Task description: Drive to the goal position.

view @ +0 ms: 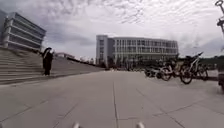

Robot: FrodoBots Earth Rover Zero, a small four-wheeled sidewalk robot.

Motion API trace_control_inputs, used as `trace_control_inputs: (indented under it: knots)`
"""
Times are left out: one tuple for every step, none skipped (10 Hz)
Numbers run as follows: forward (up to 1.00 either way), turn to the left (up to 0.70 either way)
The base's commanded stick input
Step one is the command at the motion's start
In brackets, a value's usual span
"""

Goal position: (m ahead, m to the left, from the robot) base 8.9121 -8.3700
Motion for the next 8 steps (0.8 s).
trace_control_inputs:
  knots:
    - [0.70,0.00]
    - [0.70,0.00]
    - [0.70,0.00]
    - [0.70,0.00]
    - [0.70,0.00]
    - [0.70,0.00]
    - [0.70,0.00]
    - [0.70,0.00]
